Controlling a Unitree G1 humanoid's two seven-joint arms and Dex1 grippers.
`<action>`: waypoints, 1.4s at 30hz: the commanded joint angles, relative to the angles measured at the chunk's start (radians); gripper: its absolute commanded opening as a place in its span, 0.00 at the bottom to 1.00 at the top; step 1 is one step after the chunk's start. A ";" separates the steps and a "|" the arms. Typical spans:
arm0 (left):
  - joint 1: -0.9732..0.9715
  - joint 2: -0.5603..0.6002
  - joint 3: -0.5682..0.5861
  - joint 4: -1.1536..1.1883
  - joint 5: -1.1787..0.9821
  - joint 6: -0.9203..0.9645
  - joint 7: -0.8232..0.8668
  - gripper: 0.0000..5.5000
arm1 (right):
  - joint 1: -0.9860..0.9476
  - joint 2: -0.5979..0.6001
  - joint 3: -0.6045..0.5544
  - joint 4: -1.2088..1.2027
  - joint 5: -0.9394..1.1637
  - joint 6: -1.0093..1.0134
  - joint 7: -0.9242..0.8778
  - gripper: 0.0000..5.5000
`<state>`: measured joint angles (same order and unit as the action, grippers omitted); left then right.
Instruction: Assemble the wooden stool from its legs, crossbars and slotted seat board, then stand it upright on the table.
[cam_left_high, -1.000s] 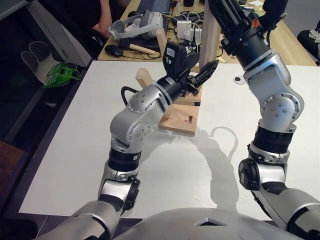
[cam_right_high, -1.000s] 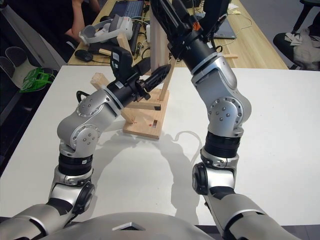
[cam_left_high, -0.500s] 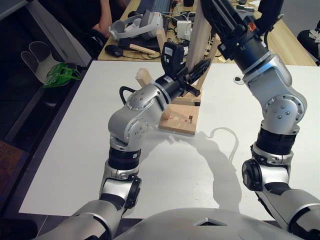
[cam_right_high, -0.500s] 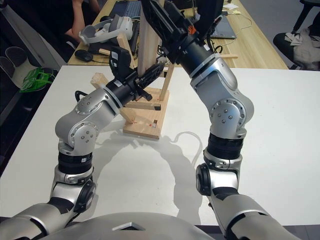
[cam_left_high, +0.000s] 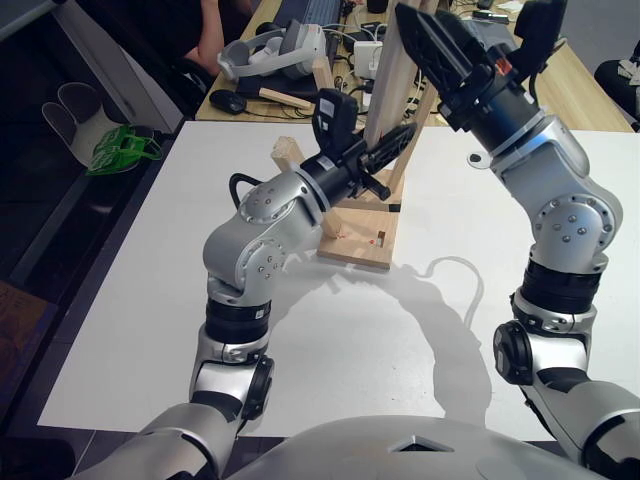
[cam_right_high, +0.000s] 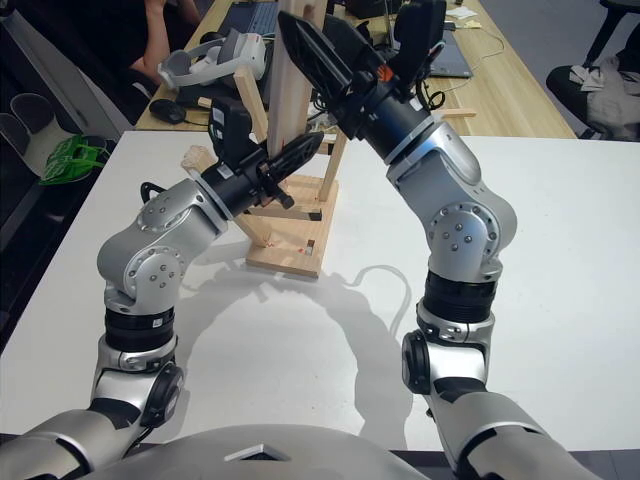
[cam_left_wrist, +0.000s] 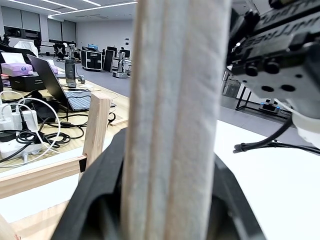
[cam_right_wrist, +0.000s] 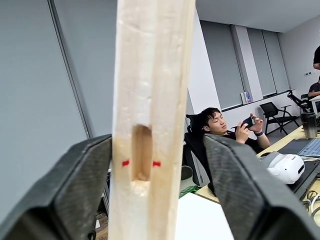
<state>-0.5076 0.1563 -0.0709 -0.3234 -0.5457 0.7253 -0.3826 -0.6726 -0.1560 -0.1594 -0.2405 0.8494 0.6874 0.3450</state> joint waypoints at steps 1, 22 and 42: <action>-0.007 0.043 0.022 -0.024 -0.036 -0.003 -0.067 0.19 | -0.015 -0.037 -0.028 0.020 0.019 0.016 0.009 0.65; 0.032 0.274 0.049 0.018 -0.315 0.112 -0.521 0.18 | -0.121 -0.302 -0.107 0.133 0.447 0.386 0.249 0.56; 0.029 0.277 0.060 0.027 -0.385 0.145 -0.489 0.18 | -0.137 -0.300 -0.128 0.148 0.523 0.358 0.184 0.21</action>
<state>-0.4763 0.4281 -0.0077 -0.2934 -0.9459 0.8739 -0.8835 -0.7906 -0.4427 -0.2792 -0.0793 1.4020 1.0835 0.5343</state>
